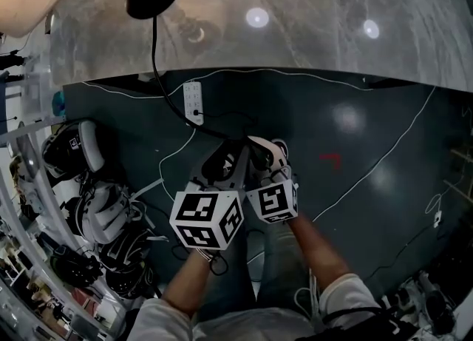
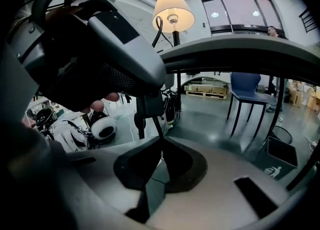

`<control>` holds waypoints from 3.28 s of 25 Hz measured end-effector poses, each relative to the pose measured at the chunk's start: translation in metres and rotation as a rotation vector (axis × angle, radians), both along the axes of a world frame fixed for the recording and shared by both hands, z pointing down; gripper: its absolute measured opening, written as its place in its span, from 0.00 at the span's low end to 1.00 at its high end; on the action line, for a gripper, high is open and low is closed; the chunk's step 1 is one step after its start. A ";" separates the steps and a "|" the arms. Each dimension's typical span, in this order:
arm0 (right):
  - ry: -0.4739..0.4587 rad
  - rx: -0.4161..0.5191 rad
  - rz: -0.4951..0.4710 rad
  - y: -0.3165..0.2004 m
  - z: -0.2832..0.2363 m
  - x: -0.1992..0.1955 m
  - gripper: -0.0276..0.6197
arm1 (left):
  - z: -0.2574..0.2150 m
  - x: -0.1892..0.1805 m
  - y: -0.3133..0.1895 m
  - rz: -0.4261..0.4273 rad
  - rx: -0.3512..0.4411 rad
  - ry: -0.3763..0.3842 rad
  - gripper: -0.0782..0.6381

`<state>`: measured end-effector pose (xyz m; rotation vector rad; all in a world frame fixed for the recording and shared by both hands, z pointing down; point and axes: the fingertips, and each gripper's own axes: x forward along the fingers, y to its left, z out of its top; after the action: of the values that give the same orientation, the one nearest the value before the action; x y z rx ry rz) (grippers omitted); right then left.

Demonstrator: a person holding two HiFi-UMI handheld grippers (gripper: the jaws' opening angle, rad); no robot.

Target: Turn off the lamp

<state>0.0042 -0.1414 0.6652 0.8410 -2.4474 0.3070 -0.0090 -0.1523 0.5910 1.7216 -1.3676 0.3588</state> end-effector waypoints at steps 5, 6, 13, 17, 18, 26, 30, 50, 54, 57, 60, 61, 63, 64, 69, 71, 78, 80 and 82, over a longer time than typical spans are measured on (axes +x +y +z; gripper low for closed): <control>0.011 0.011 -0.014 0.002 0.001 -0.002 0.06 | 0.003 -0.006 0.003 -0.013 -0.022 -0.018 0.26; 0.012 0.011 -0.018 0.003 0.002 -0.002 0.06 | 0.004 -0.006 0.003 -0.012 -0.025 -0.019 0.26; 0.005 0.008 -0.025 0.003 0.006 -0.003 0.06 | 0.009 -0.004 0.000 0.004 -0.030 -0.010 0.25; 0.004 0.003 -0.029 0.004 0.007 -0.001 0.06 | 0.010 0.000 0.000 0.014 -0.031 0.010 0.24; 0.007 0.000 -0.028 0.003 0.008 -0.001 0.06 | 0.010 0.001 -0.001 0.014 -0.028 0.021 0.23; -0.015 -0.013 -0.036 0.003 0.012 -0.002 0.06 | 0.012 0.002 -0.002 0.024 -0.030 0.064 0.21; -0.005 -0.015 -0.035 0.002 0.013 -0.001 0.06 | 0.012 0.002 -0.002 0.036 -0.028 0.070 0.21; -0.083 -0.035 -0.019 -0.022 0.010 -0.010 0.06 | 0.012 0.002 0.011 0.175 0.030 0.010 0.22; -0.097 -0.084 0.005 -0.027 0.025 -0.010 0.06 | 0.020 -0.007 0.016 0.164 0.045 -0.064 0.22; -0.093 -0.116 0.030 -0.032 0.036 -0.012 0.06 | 0.028 -0.012 0.017 0.148 0.039 -0.061 0.21; -0.078 -0.124 0.034 -0.038 0.048 -0.016 0.06 | 0.036 -0.021 0.016 0.118 0.035 -0.071 0.20; -0.075 -0.129 0.035 -0.041 0.054 -0.018 0.06 | 0.040 -0.025 0.015 0.109 0.034 -0.084 0.16; -0.071 -0.142 0.036 -0.046 0.066 -0.021 0.06 | 0.049 -0.031 0.013 0.097 0.032 -0.107 0.14; -0.070 -0.145 0.035 -0.048 0.070 -0.022 0.06 | 0.054 -0.033 0.013 0.092 0.030 -0.113 0.13; -0.070 -0.151 0.032 -0.056 0.086 -0.024 0.07 | 0.068 -0.038 0.012 0.078 0.029 -0.141 0.12; -0.074 -0.155 0.023 -0.058 0.090 -0.028 0.10 | 0.072 -0.041 0.011 0.079 0.030 -0.147 0.12; -0.061 -0.199 0.001 -0.055 0.099 -0.034 0.20 | 0.068 -0.047 0.004 0.076 0.047 -0.152 0.12; -0.048 -0.230 0.000 -0.052 0.104 -0.032 0.23 | 0.063 -0.048 0.001 0.080 0.054 -0.155 0.12; -0.036 -0.262 0.003 -0.049 0.109 -0.029 0.24 | 0.060 -0.049 -0.001 0.081 0.059 -0.158 0.12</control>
<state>-0.0250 -0.1901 0.7741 0.7302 -2.3714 0.6325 -0.0582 -0.1536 0.6513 1.8332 -1.4359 0.5132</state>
